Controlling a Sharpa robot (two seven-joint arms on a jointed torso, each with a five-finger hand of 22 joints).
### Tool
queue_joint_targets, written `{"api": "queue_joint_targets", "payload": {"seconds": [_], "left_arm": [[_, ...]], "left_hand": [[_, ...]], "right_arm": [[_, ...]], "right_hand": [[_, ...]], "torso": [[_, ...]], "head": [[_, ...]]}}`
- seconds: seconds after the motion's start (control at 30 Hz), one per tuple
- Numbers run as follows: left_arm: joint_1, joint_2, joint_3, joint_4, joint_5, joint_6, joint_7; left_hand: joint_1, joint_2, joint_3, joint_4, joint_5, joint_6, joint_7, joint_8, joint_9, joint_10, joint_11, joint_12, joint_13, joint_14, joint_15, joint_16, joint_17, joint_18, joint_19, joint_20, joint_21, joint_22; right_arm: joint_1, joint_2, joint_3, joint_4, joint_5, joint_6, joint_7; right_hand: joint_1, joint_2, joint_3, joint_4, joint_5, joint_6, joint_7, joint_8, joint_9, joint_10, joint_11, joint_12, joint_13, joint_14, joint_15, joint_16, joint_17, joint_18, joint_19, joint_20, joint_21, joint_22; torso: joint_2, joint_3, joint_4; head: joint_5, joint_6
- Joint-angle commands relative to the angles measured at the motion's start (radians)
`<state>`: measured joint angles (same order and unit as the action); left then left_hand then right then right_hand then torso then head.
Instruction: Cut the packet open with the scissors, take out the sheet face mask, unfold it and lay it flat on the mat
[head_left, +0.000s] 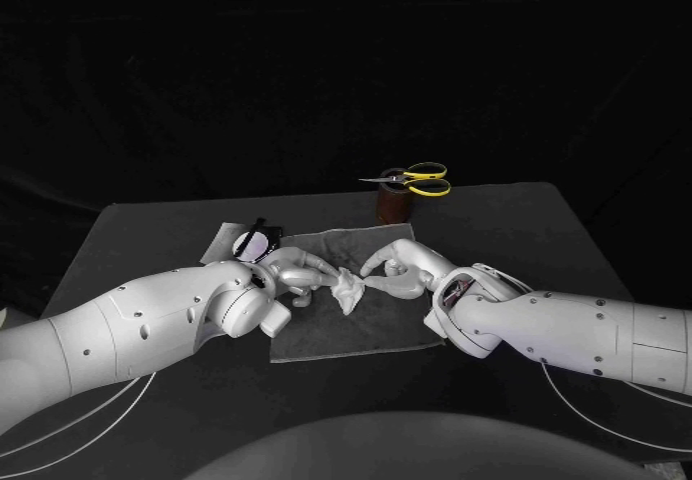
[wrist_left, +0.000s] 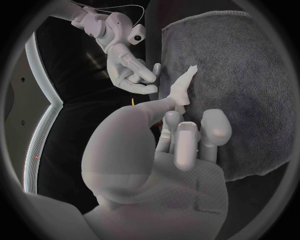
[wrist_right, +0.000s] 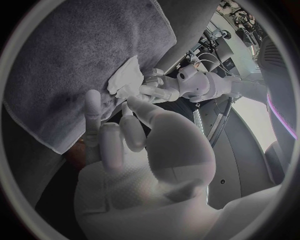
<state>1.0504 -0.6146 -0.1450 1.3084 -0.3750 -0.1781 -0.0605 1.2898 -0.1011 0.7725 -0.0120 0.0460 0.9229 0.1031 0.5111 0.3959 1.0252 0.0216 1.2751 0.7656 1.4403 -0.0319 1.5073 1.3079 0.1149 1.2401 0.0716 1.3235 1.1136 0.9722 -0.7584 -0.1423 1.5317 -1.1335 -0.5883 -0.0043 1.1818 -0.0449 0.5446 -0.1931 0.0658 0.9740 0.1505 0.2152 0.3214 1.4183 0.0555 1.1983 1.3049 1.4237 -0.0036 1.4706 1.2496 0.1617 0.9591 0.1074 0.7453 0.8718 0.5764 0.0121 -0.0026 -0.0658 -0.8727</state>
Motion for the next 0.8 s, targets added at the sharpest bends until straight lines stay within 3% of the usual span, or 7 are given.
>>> {"api": "queue_joint_targets", "payload": {"seconds": [0.03, 0.47, 0.8], "left_arm": [[0.001, -0.002, 0.001, 0.003, 0.082, 0.030, 0.031], [0.001, -0.007, 0.001, 0.012, 0.097, 0.061, 0.027], [0.001, -0.010, 0.001, 0.015, 0.094, 0.070, 0.024]], "left_hand": [[-0.020, 0.011, 0.013, -0.002, 0.003, -0.018, 0.001, 0.007, 0.104, -0.004, 0.001, 0.010, 0.013, 0.005, -0.001, 0.005, 0.015, -0.010, -0.002, 0.000, 0.007, 0.003], [-0.039, 0.020, 0.027, -0.014, 0.003, -0.026, -0.003, 0.017, 0.119, -0.014, -0.004, 0.023, 0.025, 0.002, -0.003, 0.006, 0.013, -0.009, -0.008, 0.000, 0.006, 0.000], [-0.045, 0.024, 0.030, -0.017, 0.002, -0.027, -0.006, 0.021, 0.125, -0.018, -0.006, 0.027, 0.027, -0.001, -0.005, 0.006, 0.010, -0.008, -0.011, -0.001, 0.005, -0.002]], "right_arm": [[0.001, 0.024, 0.000, -0.024, -0.009, 0.009, -0.021], [0.001, 0.085, -0.001, -0.090, -0.005, 0.057, -0.038], [0.001, 0.102, -0.001, -0.114, -0.009, 0.084, -0.056]], "right_hand": [[-0.014, -0.012, -0.012, 0.003, -0.004, -0.019, 0.005, -0.015, -0.008, -0.004, 0.012, -0.010, -0.006, -0.007, 0.010, -0.004, -0.009, 0.018, 0.004, 0.006, -0.005, -0.002], [-0.042, -0.040, -0.060, 0.023, -0.011, -0.063, 0.023, -0.056, -0.033, -0.027, 0.031, -0.025, -0.020, -0.031, 0.028, -0.010, -0.036, 0.018, -0.001, 0.024, -0.029, -0.015], [-0.033, -0.042, -0.076, 0.024, -0.013, -0.080, 0.028, -0.070, -0.041, -0.041, 0.035, -0.036, -0.030, -0.043, 0.032, -0.013, -0.051, 0.019, -0.001, 0.028, -0.038, -0.019]], "torso": [[0.000, -0.0005, -0.0010], [0.000, -0.0003, -0.0004], [0.000, -0.0001, -0.0011]], "head": [[-0.001, 0.000], [-0.001, 0.000], [-0.001, 0.000]]}}
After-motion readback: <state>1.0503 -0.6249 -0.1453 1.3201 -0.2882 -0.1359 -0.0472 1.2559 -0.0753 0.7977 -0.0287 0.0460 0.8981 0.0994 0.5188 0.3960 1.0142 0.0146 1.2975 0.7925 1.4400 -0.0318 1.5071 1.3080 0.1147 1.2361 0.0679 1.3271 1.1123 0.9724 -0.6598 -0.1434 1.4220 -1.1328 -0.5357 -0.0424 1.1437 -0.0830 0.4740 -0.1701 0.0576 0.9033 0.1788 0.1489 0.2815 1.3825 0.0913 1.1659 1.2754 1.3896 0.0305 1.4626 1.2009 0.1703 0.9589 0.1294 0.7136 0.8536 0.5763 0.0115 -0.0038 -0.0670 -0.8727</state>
